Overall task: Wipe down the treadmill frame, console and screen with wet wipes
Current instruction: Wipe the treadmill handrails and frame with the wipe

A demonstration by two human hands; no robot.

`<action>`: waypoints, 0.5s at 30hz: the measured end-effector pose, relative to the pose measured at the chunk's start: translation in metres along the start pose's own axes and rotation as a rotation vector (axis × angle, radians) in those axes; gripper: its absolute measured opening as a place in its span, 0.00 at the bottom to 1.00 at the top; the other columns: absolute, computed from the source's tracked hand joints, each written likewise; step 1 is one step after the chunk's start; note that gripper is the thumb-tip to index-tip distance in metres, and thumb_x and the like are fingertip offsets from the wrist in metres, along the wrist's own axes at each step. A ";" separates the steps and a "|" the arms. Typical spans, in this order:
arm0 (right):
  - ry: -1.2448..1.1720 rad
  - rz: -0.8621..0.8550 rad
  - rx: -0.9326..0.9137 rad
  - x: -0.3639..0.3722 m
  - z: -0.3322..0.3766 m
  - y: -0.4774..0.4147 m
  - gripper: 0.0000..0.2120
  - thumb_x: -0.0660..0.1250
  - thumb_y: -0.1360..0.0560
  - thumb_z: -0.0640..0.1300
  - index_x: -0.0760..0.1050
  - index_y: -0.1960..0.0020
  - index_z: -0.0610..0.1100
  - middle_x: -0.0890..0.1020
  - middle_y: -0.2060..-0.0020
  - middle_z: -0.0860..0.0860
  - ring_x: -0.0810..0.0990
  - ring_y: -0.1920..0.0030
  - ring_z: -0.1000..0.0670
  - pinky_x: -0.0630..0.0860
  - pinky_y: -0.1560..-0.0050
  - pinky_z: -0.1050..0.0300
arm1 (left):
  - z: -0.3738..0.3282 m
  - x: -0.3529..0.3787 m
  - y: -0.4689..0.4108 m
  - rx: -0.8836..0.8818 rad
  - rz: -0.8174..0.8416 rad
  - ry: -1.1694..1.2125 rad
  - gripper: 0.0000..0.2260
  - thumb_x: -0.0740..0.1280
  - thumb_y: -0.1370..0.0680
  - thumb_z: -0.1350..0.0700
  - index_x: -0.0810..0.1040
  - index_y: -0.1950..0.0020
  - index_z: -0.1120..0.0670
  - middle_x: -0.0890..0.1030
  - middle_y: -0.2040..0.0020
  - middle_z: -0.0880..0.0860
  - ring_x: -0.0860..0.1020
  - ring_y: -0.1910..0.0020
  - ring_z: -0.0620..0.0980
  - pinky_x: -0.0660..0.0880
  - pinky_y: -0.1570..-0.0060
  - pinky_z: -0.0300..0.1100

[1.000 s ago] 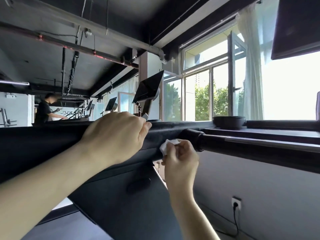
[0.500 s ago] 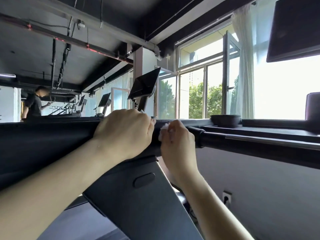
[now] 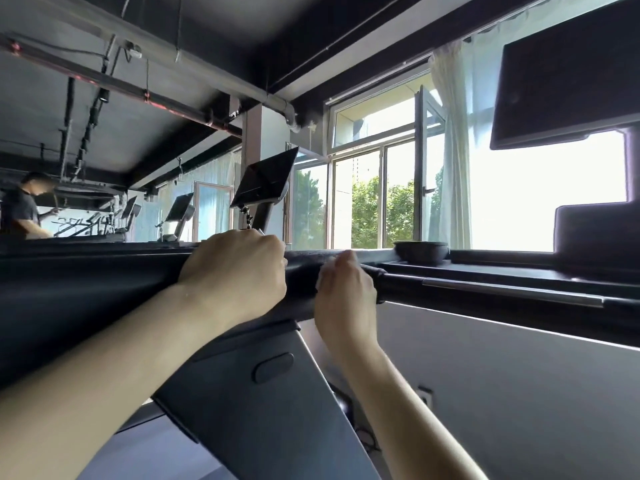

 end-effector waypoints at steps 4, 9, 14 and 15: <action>-0.118 0.076 -0.110 0.011 0.014 0.031 0.08 0.57 0.20 0.39 0.68 0.55 0.49 0.78 0.64 0.55 0.76 0.62 0.51 0.71 0.62 0.51 | 0.000 0.000 0.000 0.006 0.003 0.002 0.13 0.58 0.16 0.50 0.81 0.40 0.51 0.85 0.49 0.53 0.82 0.49 0.55 0.79 0.48 0.50; 0.427 0.056 -0.107 -0.001 0.006 -0.034 0.07 0.59 0.20 0.32 0.71 0.46 0.41 0.75 0.57 0.52 0.82 0.55 0.45 0.67 0.63 0.54 | -0.002 -0.001 0.003 0.010 -0.018 -0.009 0.14 0.58 0.17 0.50 0.81 0.38 0.51 0.85 0.46 0.53 0.82 0.47 0.56 0.79 0.47 0.51; 0.579 0.121 -0.083 -0.007 0.018 -0.056 0.08 0.60 0.22 0.29 0.71 0.50 0.41 0.82 0.53 0.43 0.81 0.54 0.42 0.68 0.60 0.52 | -0.003 0.000 0.004 0.027 -0.030 -0.051 0.14 0.58 0.17 0.52 0.81 0.38 0.51 0.85 0.47 0.54 0.83 0.48 0.57 0.80 0.49 0.50; 0.548 0.125 -0.074 -0.010 0.018 -0.058 0.08 0.60 0.22 0.29 0.70 0.50 0.41 0.81 0.54 0.43 0.80 0.55 0.42 0.68 0.61 0.52 | -0.003 0.000 0.003 0.031 -0.036 -0.053 0.14 0.58 0.17 0.52 0.81 0.39 0.51 0.85 0.48 0.54 0.83 0.49 0.57 0.80 0.50 0.51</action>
Point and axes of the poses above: each hand's wrist, its own y-axis away from the middle knuckle, its own x-axis out of the palm, z = x × y, the point moved 7 cm from there along -y, towards the middle knuckle
